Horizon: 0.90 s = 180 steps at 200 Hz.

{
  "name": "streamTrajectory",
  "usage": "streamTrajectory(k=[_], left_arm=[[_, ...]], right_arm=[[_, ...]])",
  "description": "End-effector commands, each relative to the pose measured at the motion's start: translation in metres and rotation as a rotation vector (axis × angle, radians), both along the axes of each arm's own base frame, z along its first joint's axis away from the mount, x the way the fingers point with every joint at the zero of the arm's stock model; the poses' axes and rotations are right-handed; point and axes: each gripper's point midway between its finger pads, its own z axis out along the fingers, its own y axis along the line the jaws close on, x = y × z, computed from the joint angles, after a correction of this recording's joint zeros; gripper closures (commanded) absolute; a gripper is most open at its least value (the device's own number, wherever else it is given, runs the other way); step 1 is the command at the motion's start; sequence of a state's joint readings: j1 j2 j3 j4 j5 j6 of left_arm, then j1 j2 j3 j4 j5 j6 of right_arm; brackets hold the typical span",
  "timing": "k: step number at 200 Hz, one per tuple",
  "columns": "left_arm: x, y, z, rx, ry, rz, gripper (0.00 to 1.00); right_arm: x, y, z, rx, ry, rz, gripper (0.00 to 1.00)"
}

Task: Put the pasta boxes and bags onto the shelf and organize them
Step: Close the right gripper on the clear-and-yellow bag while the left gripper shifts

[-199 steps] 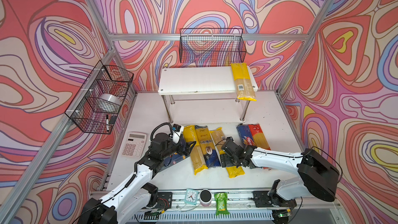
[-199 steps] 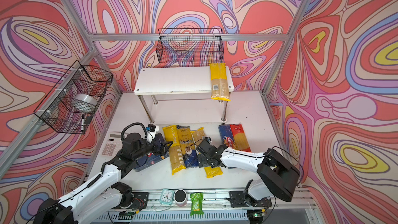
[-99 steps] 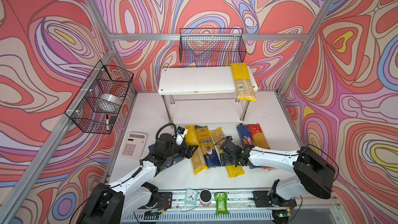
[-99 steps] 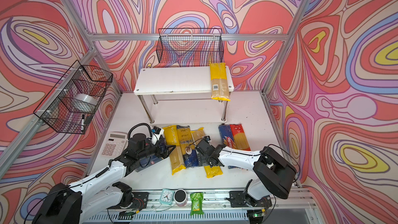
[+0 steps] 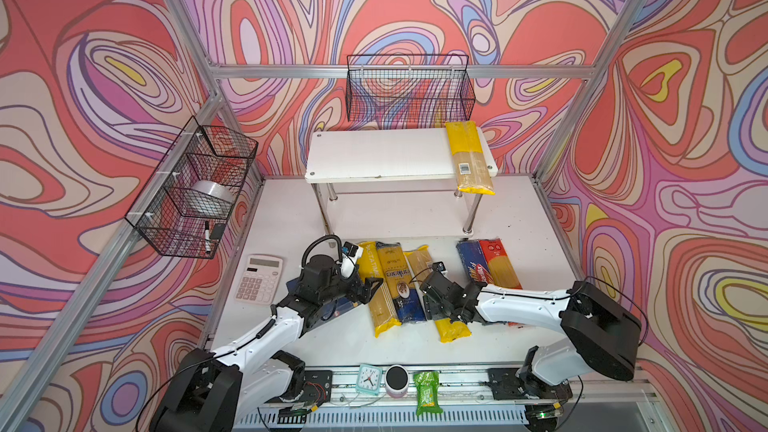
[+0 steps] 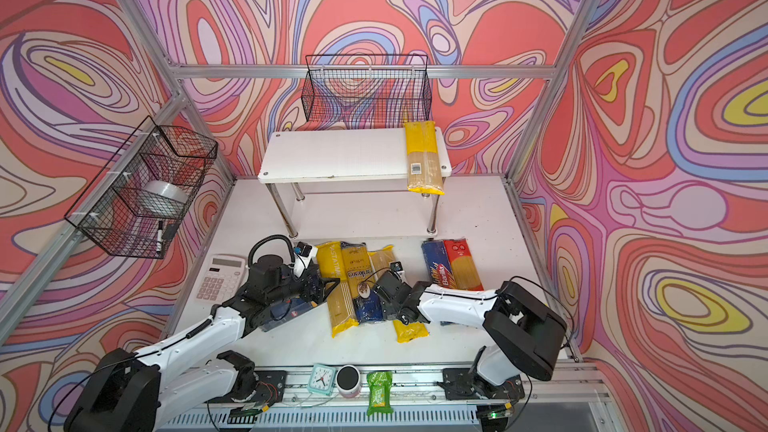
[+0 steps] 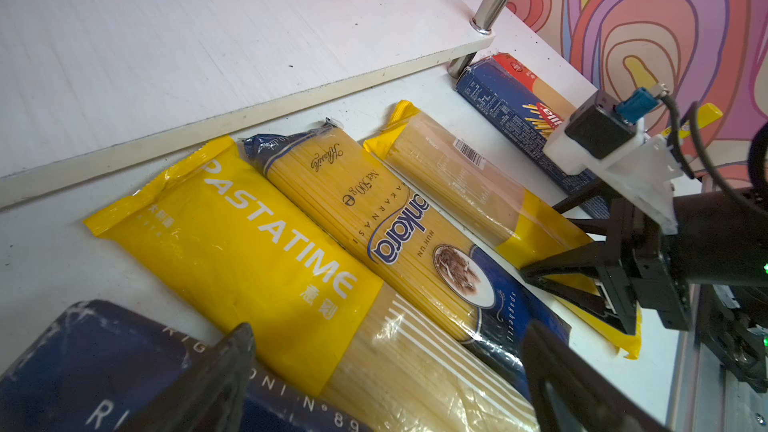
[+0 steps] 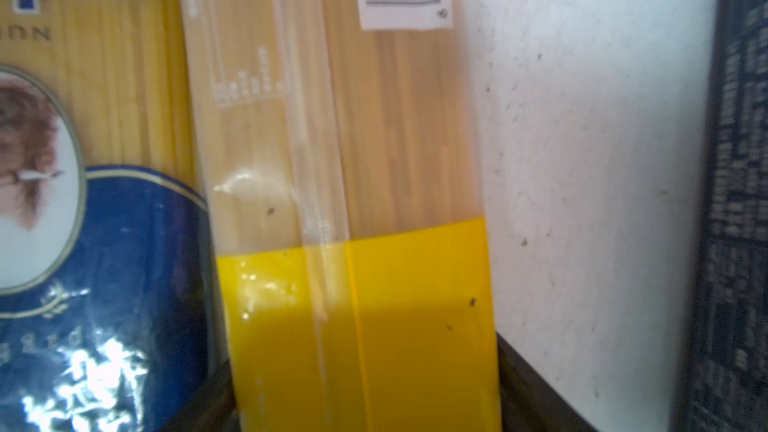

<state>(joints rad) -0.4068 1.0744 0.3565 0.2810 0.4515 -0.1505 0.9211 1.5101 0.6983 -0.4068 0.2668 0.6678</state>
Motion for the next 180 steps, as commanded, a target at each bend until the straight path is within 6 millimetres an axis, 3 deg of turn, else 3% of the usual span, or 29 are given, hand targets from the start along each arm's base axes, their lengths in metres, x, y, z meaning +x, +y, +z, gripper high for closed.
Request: streamTrajectory(k=[1,131,180], left_arm=[[0.004,-0.002,0.005,0.011,-0.022,-0.003,0.0],[0.005,0.001,0.008,0.021,-0.034,0.008,0.0],[0.005,0.002,0.007,0.024,-0.034,0.014,0.0]], right_arm=[[-0.035,-0.006,-0.033,-0.024,0.161,0.029,0.25],[-0.031,0.003,-0.014,0.052,0.091,0.008,0.53],[-0.024,0.006,0.005,0.061,0.052,0.013,0.65]])
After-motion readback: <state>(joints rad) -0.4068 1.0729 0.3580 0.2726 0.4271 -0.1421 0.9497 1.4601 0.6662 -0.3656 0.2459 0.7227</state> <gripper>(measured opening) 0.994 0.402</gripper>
